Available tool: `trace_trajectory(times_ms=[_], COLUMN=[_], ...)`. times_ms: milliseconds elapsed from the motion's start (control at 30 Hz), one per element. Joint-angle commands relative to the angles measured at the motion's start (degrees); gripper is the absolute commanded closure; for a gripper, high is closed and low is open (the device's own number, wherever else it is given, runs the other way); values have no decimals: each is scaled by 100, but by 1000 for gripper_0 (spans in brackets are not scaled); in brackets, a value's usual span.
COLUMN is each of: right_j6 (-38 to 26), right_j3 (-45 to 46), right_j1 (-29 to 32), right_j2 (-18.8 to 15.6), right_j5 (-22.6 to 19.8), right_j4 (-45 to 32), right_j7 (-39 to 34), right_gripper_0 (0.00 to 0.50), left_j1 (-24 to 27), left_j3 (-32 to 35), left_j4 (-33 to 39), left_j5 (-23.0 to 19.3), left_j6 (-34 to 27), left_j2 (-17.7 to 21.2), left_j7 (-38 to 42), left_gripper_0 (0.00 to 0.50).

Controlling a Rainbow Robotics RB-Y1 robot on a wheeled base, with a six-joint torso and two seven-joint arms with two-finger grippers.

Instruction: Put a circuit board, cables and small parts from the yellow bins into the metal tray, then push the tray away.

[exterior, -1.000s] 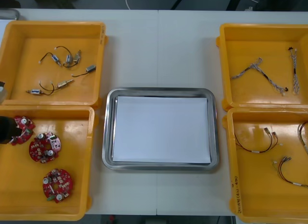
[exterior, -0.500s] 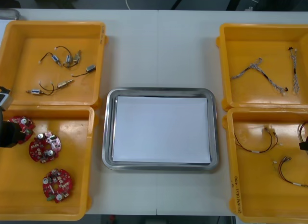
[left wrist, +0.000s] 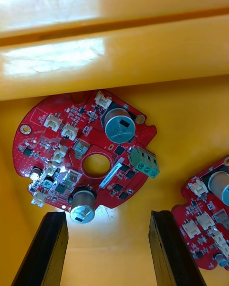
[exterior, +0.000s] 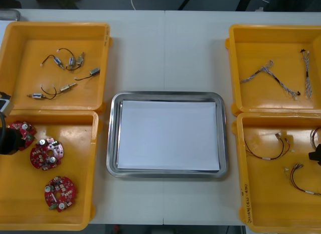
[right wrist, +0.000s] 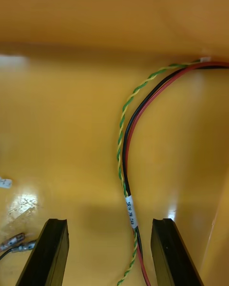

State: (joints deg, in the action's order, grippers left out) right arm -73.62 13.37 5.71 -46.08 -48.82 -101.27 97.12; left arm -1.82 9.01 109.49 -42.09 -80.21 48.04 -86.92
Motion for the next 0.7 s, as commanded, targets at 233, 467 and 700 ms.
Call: trace_trajectory(times_ms=[233, 467, 700], right_j6=[163, 163, 260], right_j3=[-212, -239, -309], right_j1=[123, 194, 202], right_j2=[-226, -218, -218], right_j5=[-75, -93, -119], right_j4=[221, 230, 327], right_j7=[167, 167, 167], right_gripper_0=[0, 0, 0], left_j1=[-143, -152, -152], left_j3=[-180, -224, -303], left_j4=[-165, -306, -394], left_j5=[96, 96, 131], left_j6=[261, 401, 577], left_j2=[259, 259, 259], left_j7=[-211, -220, -211], left_gripper_0=[0, 0, 0])
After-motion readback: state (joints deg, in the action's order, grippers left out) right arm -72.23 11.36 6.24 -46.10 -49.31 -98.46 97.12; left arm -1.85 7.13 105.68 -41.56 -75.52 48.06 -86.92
